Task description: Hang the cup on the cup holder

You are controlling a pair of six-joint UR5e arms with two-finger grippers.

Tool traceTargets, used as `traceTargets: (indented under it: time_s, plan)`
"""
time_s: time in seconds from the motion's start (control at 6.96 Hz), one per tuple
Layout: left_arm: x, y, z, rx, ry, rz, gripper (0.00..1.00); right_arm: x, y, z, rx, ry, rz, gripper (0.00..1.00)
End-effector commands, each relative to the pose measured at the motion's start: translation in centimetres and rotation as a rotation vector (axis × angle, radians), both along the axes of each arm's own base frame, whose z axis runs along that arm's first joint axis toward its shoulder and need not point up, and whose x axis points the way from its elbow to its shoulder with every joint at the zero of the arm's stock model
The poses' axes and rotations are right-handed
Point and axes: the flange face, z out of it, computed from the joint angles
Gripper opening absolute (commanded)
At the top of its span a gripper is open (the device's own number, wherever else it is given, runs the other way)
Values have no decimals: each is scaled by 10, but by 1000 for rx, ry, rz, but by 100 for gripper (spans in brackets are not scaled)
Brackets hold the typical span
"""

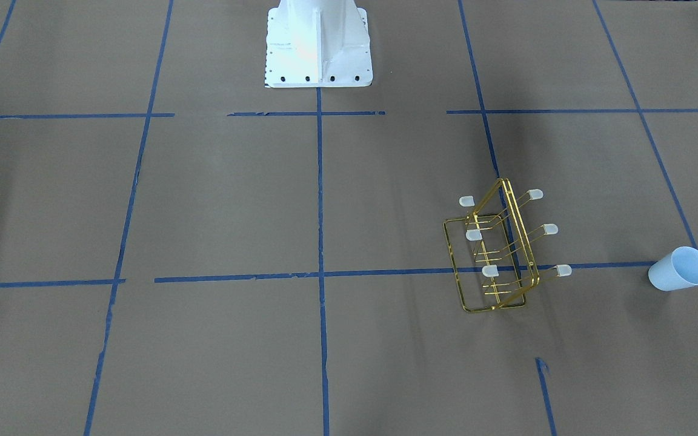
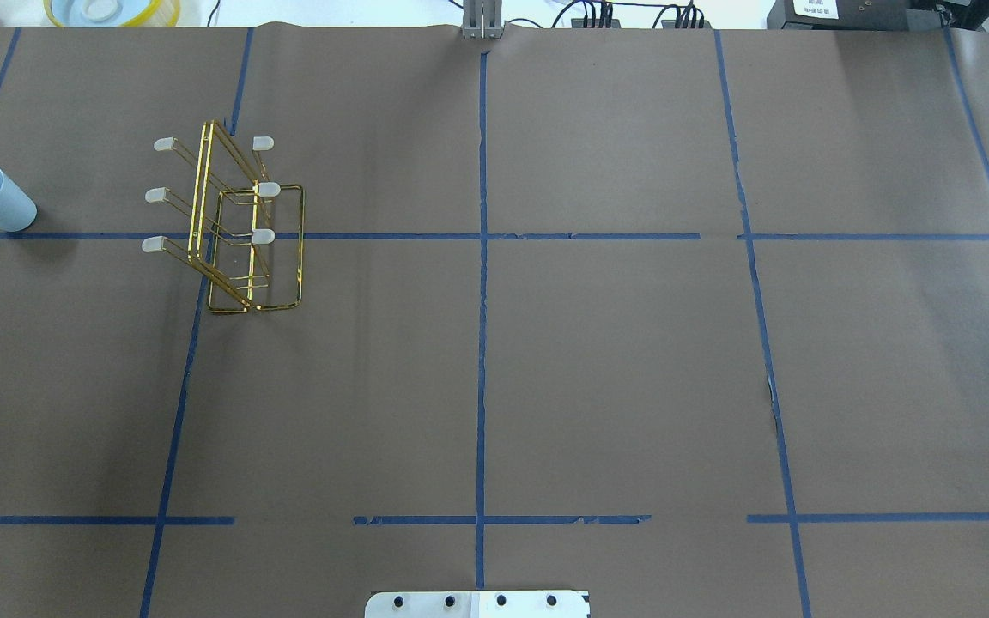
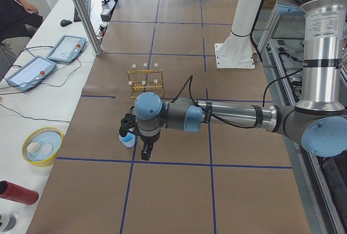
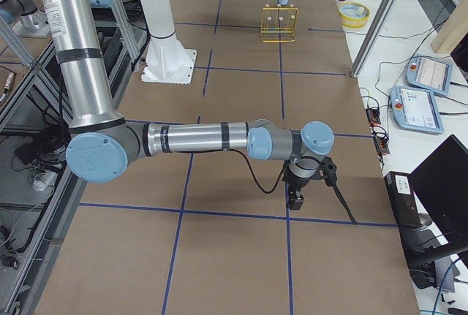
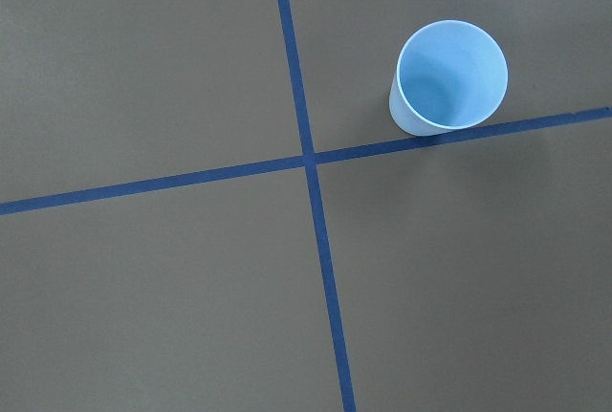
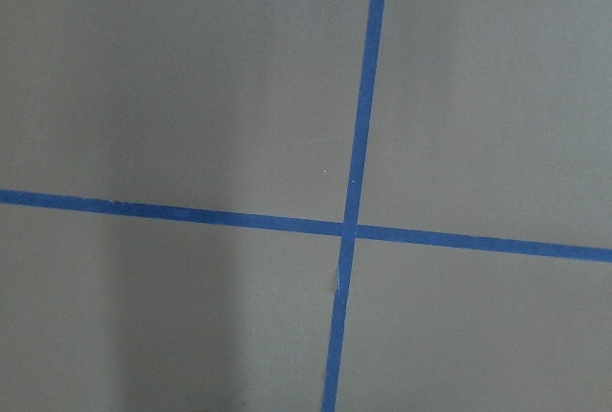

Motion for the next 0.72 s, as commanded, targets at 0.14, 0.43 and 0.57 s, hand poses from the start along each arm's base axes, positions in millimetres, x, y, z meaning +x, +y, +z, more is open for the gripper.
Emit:
traceTargets:
  time_s: [0.14,0.43,0.57]
  plan:
    - [0,0,-4,9,6,0,100,1,0,0,0,0,2,100]
    - [0,-10,-10,17,0,-6,100,0,0,0,0,0,0,100]
    - [0,-19,-24,42,-1,-9,100,0,0,0,0,0,0,100]
